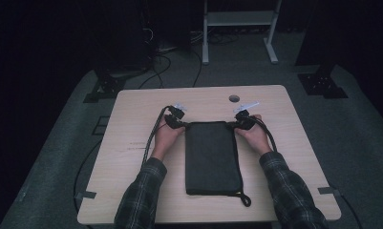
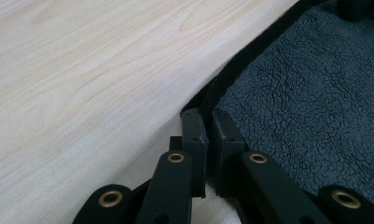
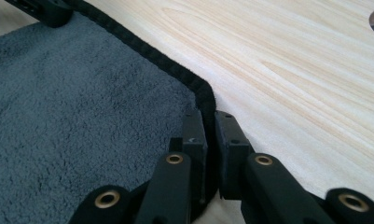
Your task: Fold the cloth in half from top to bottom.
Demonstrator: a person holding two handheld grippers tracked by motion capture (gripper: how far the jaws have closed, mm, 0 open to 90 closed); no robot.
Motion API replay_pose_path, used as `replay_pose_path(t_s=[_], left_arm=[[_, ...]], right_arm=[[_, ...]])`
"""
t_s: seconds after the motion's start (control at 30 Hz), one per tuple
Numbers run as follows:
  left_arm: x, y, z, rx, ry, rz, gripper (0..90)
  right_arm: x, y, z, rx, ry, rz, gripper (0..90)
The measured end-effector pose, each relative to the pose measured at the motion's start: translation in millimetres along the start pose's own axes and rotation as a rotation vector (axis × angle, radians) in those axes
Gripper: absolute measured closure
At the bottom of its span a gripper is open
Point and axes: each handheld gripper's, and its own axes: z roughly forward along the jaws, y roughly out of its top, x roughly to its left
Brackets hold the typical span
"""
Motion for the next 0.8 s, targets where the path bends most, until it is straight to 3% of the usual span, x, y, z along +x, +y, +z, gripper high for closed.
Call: replay_pose_path(t_s=[0.13,0.2,0.37,0.47,0.6,0.8], left_arm=[[3.1,4.5,-5.8,-0.013,0.021,0.014,85.9],[5.2,11.3,-12.7,-0.036,0.037,0.023,85.8],[4.6,25.8,-25.7,-0.061,0.089,0.062,85.8],[5.7,35.2,-41.2,-0.114,0.11,0.069,85.7],[4.1,34.4,-57.7,-0.135,0.092,0.084,85.7],[-3.6,19.8,-67.7,-0.154,0.048,0.091,85.6]], right_arm=[[-1.6,3.2,-1.6,-0.008,-0.012,0.01,83.5],[-4.2,6.5,-6.0,-0.049,0.003,0.042,83.5],[-6.2,19.5,-13.7,-0.079,0.002,0.037,83.5],[-4.9,35.4,-23.2,-0.108,-0.008,0.024,83.5],[0.8,47.7,-39.1,-0.149,0.007,-0.013,83.5],[13.0,36.5,-48.3,-0.156,0.041,-0.052,83.5]])
